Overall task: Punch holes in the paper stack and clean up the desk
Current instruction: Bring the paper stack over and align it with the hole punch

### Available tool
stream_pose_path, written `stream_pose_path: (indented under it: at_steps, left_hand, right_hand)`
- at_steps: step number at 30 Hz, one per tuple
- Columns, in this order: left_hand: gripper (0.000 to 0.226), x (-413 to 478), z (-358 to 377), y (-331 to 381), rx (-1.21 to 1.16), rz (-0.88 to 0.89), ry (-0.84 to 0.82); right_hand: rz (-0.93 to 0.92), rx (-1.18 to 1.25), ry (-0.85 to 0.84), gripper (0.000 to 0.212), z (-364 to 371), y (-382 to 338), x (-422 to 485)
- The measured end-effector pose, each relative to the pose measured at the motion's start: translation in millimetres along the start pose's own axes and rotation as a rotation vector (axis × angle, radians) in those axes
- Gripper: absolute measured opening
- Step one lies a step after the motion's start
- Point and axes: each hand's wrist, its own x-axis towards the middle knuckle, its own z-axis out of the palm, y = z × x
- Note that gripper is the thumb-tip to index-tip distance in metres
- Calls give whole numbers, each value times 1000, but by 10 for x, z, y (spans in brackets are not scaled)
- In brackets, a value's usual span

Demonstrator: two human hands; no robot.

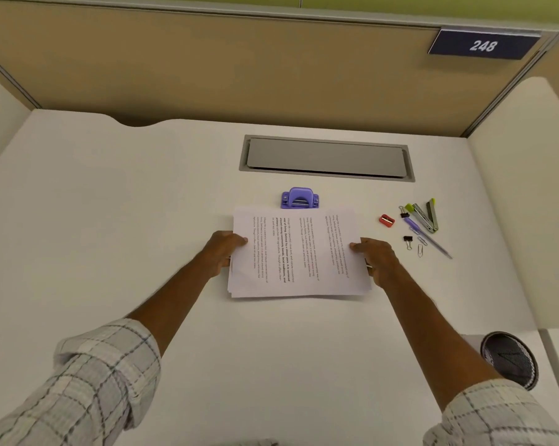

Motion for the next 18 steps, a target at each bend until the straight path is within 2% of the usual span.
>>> stream_pose_path:
  at_steps: [7, 13, 18]
  left_hand:
    - [28, 206, 45, 30, 9, -11, 9]
    - [15, 259, 15, 32, -23, 8, 13]
    - [27, 277, -5, 46, -27, 20, 8]
  right_hand:
    - [25, -10, 11, 9, 9, -12, 106]
    - [46, 11, 6, 10, 22, 9, 165]
    - [54, 11, 0, 11, 34, 7, 185]
